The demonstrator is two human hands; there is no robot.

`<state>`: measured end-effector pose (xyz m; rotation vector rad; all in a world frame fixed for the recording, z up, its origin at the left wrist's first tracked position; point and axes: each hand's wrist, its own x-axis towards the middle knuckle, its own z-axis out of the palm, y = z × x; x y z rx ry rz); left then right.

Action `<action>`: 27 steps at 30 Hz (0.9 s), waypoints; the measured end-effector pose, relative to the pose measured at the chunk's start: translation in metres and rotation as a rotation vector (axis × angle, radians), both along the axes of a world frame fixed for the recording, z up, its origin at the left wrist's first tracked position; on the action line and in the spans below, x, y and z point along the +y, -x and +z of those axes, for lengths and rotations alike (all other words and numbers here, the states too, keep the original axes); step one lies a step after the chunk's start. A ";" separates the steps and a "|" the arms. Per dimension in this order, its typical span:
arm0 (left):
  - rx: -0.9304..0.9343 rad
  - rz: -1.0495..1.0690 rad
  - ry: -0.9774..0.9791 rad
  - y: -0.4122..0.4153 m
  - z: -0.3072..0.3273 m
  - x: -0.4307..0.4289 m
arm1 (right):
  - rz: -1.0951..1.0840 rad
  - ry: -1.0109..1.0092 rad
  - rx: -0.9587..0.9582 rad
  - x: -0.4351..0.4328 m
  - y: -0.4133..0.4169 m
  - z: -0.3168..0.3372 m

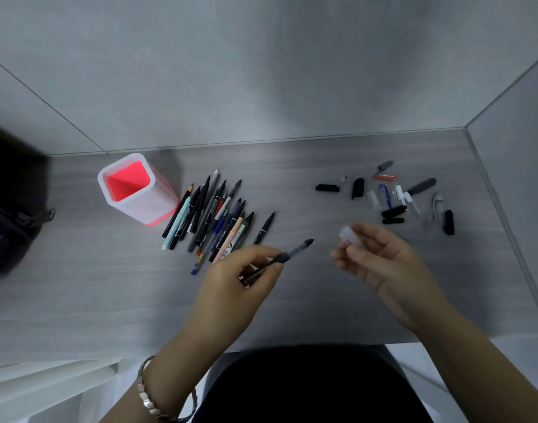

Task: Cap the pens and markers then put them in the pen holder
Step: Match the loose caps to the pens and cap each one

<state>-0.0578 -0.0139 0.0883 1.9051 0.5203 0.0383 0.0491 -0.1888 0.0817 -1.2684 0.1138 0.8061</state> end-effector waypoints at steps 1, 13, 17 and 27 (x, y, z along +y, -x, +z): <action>0.010 0.001 0.006 0.000 0.000 -0.001 | -0.018 0.007 -0.002 0.000 0.000 -0.002; 0.035 -0.002 0.072 -0.003 0.005 -0.011 | -0.165 -0.076 0.073 0.010 0.007 -0.004; 0.044 -0.021 0.072 -0.002 0.006 -0.012 | -0.169 -0.065 -0.022 0.011 0.009 -0.009; 0.028 -0.079 -0.053 0.000 0.006 -0.014 | -0.118 0.057 -0.203 0.019 0.023 -0.005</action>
